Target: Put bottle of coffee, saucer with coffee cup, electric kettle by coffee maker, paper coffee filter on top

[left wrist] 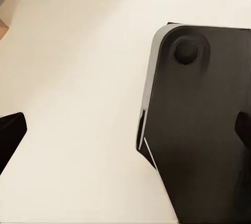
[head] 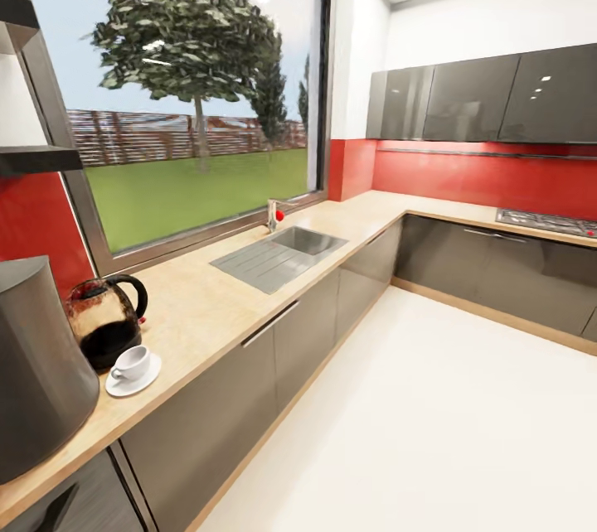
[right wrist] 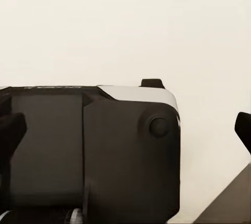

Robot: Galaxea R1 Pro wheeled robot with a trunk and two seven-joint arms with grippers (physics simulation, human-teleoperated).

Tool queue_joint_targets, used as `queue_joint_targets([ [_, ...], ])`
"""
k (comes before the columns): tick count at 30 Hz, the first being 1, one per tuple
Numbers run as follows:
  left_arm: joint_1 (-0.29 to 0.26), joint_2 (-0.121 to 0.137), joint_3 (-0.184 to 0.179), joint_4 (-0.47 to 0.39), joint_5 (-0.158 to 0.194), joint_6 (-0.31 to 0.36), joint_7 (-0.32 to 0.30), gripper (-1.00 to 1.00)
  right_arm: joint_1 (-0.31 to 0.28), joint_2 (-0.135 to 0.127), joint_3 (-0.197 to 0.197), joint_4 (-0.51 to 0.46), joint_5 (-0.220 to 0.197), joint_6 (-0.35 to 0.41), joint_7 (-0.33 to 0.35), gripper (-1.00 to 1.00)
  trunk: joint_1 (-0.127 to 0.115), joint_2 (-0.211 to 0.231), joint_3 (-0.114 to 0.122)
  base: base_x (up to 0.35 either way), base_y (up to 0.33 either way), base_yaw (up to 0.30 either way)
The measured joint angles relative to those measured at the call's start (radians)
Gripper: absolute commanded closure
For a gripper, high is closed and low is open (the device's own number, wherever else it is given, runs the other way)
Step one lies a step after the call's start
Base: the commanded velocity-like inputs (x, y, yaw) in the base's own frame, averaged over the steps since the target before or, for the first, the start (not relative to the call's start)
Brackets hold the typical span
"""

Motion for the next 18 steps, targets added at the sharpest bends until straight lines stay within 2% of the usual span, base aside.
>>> queue_joint_targets([
  [7,0.000,0.005,0.003,0.001,0.000,-0.002,-0.001,-1.00,0.000,-0.030,0.003,-0.001,0.003,0.004,0.004,-1.00,0.000,0.000,0.000,0.000,0.000,0.000],
  [18,0.000,0.002,-0.001,-0.004,-0.001,-0.004,-0.001,-1.00,0.000,-0.037,0.001,-0.006,-0.002,0.000,0.001,-1.00,0.000,0.000,0.000,0.000,0.000,0.000],
])
